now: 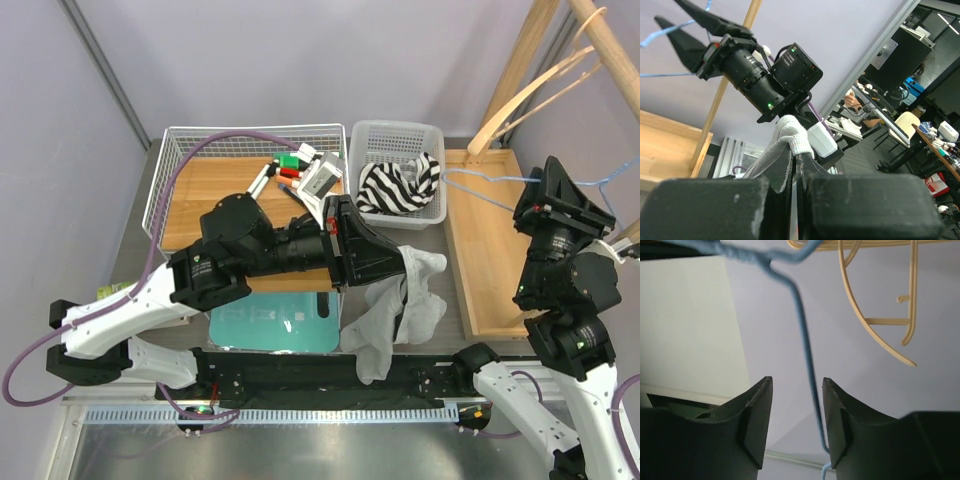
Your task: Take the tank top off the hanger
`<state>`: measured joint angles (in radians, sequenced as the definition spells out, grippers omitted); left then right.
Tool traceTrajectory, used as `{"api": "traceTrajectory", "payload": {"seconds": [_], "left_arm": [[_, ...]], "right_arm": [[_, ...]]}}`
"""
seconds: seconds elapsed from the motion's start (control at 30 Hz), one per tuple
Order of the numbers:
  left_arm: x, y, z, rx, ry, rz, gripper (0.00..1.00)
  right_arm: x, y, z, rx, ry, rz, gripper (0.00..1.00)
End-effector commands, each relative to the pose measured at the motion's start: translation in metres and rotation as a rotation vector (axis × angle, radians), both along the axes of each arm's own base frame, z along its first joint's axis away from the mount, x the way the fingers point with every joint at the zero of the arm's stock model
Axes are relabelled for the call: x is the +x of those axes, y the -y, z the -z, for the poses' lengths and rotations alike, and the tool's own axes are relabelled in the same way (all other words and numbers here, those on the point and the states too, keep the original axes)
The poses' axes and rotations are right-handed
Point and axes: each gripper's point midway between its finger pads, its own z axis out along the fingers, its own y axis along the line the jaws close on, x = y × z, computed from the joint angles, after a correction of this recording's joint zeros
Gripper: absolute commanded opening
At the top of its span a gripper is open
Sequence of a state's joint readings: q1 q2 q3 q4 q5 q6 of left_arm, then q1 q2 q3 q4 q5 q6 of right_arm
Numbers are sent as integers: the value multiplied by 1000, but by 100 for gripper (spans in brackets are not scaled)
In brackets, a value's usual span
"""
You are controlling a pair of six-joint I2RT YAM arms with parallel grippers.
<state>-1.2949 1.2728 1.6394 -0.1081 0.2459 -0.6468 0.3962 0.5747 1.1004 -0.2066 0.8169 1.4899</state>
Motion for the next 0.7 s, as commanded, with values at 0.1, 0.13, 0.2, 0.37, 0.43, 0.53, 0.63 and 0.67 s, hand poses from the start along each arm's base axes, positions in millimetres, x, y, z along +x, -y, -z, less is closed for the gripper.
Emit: {"api": "traceTrajectory", "payload": {"seconds": [0.1,0.13,0.2,0.37,0.43,0.53,0.63,0.67], "left_arm": [[-5,-7,-29,-86,35,8,0],[-4,-6,-29,-85,35,5,0],[-4,-4,-28,-82,35,3,0],[-2,0,-29,-80,41,1,0],[-1,1,-29,-73,43,-5,0],[2,1,-35,-77,55,-22,0],[3,-3,-46,-93,70,-35,0],[3,-1,-46,-92,73,-37,0]], "right_arm": [[-17,-24,16,-206,-53,-137,68],[-20,-26,17,-245,-62,-149,69],[-28,-34,19,-297,-73,-204,73],[-50,-57,23,-498,-96,-341,85],[-59,-74,32,-587,-107,-442,89],[-79,-97,43,-773,-81,-573,96],[-103,-123,58,-987,-6,-721,100],[-113,-129,62,-1035,28,-764,100]]}}
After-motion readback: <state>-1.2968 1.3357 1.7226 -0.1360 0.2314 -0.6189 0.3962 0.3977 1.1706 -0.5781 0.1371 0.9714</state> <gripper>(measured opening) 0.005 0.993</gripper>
